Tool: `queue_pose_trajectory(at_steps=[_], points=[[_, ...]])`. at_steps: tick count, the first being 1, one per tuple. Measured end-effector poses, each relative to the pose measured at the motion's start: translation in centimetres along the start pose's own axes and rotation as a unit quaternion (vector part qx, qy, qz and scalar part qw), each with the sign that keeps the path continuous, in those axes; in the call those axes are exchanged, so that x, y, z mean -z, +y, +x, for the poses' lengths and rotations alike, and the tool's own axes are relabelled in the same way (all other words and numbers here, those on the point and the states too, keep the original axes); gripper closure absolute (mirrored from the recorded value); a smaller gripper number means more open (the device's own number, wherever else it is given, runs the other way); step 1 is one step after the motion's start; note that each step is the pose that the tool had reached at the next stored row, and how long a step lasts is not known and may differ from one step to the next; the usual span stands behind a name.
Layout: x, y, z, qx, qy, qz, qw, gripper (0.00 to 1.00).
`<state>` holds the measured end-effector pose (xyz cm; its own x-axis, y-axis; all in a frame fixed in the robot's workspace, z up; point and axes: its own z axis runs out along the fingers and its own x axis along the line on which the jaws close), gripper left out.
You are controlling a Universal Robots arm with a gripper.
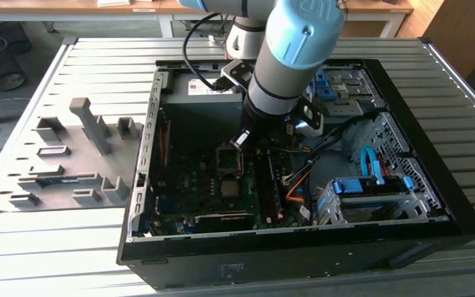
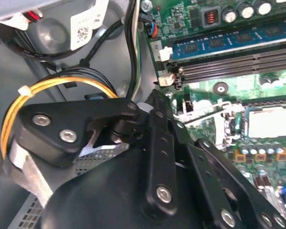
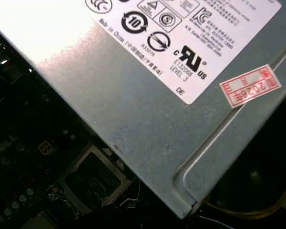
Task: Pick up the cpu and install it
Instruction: 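Close the cpu cover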
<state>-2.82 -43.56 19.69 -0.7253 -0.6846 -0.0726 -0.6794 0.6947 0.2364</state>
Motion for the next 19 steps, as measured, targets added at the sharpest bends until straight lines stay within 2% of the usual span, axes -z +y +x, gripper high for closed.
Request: queue_pose_trajectory(at_steps=[12,19], points=[[-0.31,0.25,0.34,0.0,-0.0001,0.0,1.0,0.9],[0.46,0.57,0.43,0.001,-0.0016,0.0016,1.0,0.9]])
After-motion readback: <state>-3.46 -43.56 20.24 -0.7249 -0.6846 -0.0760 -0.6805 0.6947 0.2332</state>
